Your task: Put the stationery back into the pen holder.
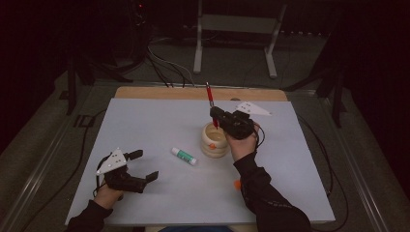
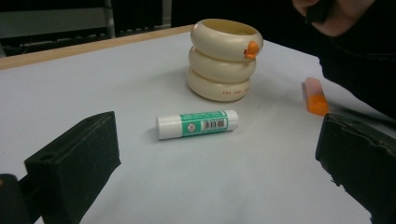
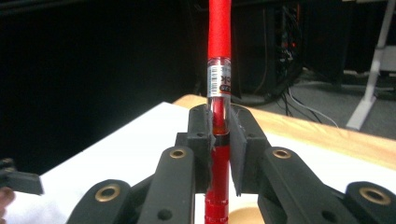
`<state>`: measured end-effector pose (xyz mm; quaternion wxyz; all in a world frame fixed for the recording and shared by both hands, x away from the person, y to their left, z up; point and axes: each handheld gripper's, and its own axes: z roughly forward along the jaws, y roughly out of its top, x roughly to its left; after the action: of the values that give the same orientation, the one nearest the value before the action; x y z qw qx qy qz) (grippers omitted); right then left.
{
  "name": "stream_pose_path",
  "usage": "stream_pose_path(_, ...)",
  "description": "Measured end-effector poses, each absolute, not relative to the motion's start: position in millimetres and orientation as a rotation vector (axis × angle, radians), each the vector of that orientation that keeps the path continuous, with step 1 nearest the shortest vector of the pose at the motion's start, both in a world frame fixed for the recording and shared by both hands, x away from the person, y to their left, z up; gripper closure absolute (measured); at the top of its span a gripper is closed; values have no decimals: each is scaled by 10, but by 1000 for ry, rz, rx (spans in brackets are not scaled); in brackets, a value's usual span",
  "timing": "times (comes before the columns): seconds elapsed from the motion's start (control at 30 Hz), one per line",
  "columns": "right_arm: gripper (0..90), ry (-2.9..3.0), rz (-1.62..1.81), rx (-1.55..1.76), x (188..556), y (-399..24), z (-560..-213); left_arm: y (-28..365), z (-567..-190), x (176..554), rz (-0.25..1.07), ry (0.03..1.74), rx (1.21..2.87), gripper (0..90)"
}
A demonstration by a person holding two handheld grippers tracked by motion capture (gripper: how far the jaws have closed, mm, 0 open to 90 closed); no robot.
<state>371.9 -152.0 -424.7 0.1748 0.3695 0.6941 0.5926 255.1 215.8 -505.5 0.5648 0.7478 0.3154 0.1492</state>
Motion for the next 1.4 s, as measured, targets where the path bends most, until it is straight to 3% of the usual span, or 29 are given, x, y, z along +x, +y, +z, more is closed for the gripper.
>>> stream_pose_path(0.83,799,2051,1498,1231,3834,-1513,-4674,2163,-5092,2555,398,739,1757,3)
stream_pose_path(1.4,788,2097,1371,1391,3812,-1543,-4726,2170,-5101,2560,403,743,1763,3)
